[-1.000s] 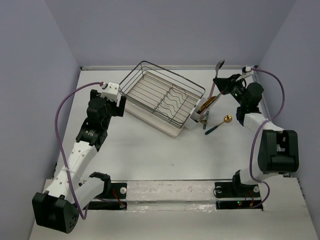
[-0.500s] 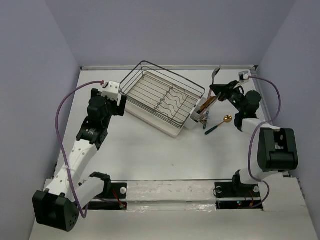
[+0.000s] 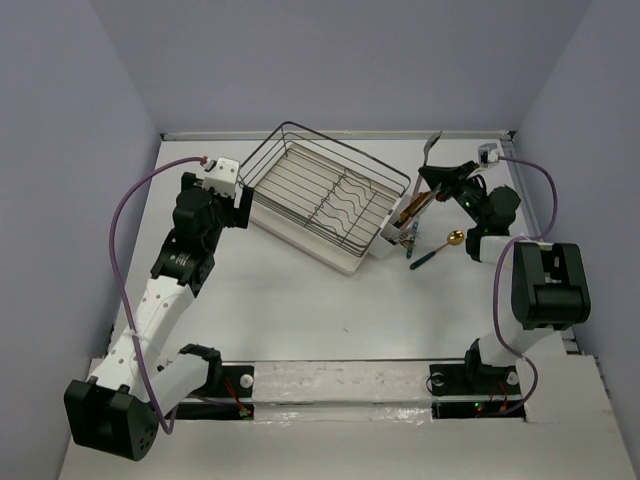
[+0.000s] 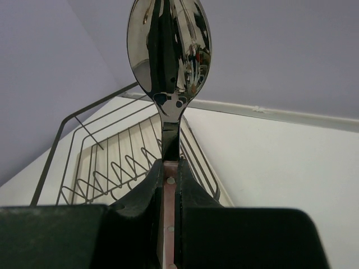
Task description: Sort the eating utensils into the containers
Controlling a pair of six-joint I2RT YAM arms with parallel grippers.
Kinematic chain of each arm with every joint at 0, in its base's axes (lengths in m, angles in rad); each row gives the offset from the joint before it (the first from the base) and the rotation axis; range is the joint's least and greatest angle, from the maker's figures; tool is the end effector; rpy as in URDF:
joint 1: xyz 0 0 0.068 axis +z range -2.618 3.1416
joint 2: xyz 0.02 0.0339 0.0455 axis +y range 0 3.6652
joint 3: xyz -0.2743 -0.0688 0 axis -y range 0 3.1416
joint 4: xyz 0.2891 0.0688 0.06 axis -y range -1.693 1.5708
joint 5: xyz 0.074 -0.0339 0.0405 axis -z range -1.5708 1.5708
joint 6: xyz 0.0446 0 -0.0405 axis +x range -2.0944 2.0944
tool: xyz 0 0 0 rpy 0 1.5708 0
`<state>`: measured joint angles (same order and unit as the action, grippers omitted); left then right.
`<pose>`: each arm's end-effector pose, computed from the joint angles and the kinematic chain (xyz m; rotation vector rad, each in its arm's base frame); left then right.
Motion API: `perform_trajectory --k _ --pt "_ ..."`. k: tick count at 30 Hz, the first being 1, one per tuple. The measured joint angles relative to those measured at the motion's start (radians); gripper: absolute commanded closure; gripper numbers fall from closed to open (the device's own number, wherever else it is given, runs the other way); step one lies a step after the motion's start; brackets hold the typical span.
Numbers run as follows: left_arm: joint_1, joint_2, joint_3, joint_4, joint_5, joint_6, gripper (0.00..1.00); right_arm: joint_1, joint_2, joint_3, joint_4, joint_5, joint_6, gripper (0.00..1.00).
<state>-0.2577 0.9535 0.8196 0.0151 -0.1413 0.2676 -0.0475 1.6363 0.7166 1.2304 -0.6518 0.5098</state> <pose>0.2657 -0.0635 0.3440 0.3356 1.6563 0.1268 0.3660 0.0097 0.2271 -0.2119 1.3529 0.7991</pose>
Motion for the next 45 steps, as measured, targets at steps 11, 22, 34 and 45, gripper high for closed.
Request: perform_trajectory --k 11,22,34,45 --pt "0.003 0.000 0.000 -0.008 0.005 0.000 0.01 -0.005 -0.009 -0.065 0.082 0.017 -0.019 0.73" --pt "0.003 0.000 0.000 -0.009 0.006 0.000 0.01 -0.002 0.002 -0.070 0.074 -0.019 -0.051 0.64" --pt "0.003 0.000 0.000 -0.009 0.006 0.000 0.01 0.003 -0.075 -0.032 -0.112 0.035 -0.034 0.44" --pt "0.003 -0.047 -0.022 0.010 0.006 0.000 0.01 0.001 -0.304 0.391 -1.036 0.714 0.005 0.30"
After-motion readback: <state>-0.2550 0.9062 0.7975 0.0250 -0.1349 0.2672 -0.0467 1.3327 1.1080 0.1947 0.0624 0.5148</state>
